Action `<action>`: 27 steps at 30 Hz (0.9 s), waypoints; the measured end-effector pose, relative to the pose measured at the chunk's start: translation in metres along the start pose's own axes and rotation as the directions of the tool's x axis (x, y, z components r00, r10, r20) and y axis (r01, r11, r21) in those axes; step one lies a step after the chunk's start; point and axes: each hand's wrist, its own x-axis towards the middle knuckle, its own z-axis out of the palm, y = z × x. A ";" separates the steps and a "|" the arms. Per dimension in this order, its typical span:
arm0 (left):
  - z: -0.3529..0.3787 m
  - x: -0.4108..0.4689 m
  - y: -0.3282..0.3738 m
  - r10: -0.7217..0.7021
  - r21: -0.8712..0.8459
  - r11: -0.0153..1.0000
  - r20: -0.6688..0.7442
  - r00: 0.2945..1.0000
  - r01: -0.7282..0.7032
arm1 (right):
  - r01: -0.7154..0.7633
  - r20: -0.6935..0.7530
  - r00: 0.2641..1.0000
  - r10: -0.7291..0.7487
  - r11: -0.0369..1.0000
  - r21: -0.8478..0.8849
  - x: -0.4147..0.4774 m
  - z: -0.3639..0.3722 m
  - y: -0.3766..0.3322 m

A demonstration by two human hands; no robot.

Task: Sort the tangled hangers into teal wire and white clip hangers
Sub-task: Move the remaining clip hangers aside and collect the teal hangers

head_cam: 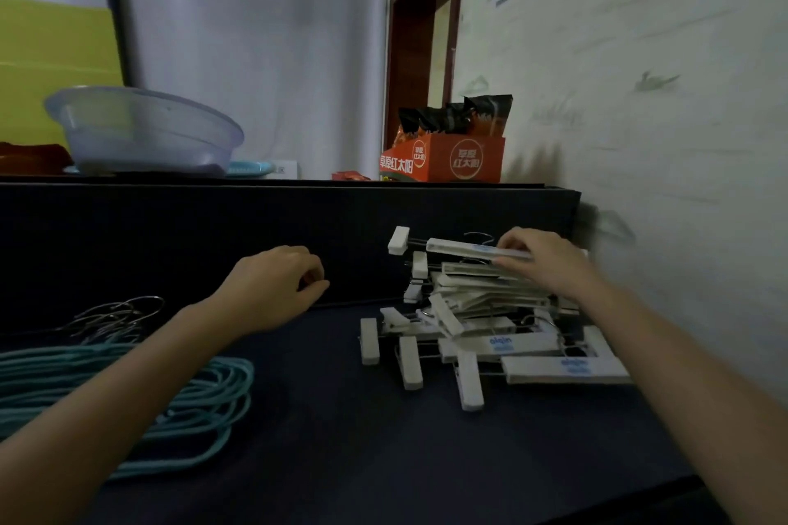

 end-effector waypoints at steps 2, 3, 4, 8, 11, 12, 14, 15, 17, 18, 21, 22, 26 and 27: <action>0.001 -0.004 -0.003 -0.029 0.006 1.000 0.004 1.000 0.029 | 0.059 0.090 0.994 -0.058 0.998 -0.009 0.008 0.003 -0.002; 0.001 -0.007 -0.004 -0.046 0.010 0.999 0.010 0.999 0.046 | 0.086 0.126 0.989 -0.083 0.996 -0.016 0.010 0.005 -0.002; 0.001 -0.009 -0.006 -0.062 0.014 0.998 0.016 0.998 0.062 | 0.102 0.147 0.984 -0.097 0.994 -0.031 0.011 0.007 -0.003; -0.003 -0.020 -0.012 -0.110 0.025 0.994 0.037 0.993 0.109 | 0.177 0.161 0.975 -0.153 0.974 -0.145 0.011 0.008 -0.005; -0.005 -0.030 -0.015 -0.138 0.036 0.990 0.040 0.990 0.137 | 0.219 0.150 0.971 -0.186 0.945 -0.242 0.007 0.008 -0.012; -0.006 -0.034 -0.017 -0.146 0.045 0.989 0.040 0.989 0.144 | 0.227 0.138 0.971 -0.194 0.932 -0.284 0.006 0.007 -0.016; -0.009 -0.041 -0.020 -0.162 0.061 0.985 0.043 0.986 0.159 | 0.230 0.111 0.973 -0.205 0.920 -0.318 0.002 0.006 -0.027; -0.011 -0.044 -0.022 -0.171 0.067 0.983 0.044 0.984 0.168 | 0.234 0.096 0.972 -0.214 0.921 -0.311 0.000 0.004 -0.034; -0.015 -0.053 -0.027 -0.197 0.083 0.978 0.046 0.979 0.193 | 0.262 0.066 0.965 -0.254 0.921 -0.289 -0.005 0.002 -0.050; -0.017 -0.059 -0.030 -0.215 0.090 0.973 0.045 0.976 0.211 | 0.282 0.054 0.959 -0.278 0.920 -0.274 -0.007 0.002 -0.059; -0.027 -0.083 -0.041 -0.268 0.101 0.959 0.033 0.963 0.264 | 0.352 0.019 0.934 -0.356 0.913 -0.206 -0.015 0.008 -0.091; -0.030 -0.092 -0.045 -0.283 0.104 0.955 0.031 0.958 0.279 | 0.384 0.006 0.921 -0.390 0.904 -0.189 -0.018 0.011 -0.104; -0.048 -0.138 -0.066 -0.346 0.114 0.932 -0.005 0.938 0.344 | 0.523 0.000 0.850 -0.527 0.845 -0.113 -0.032 0.025 -0.163; -0.054 -0.151 -0.072 -0.362 0.113 0.925 -0.019 0.932 0.362 | 0.555 0.003 0.830 -0.557 0.827 -0.090 -0.035 0.028 -0.179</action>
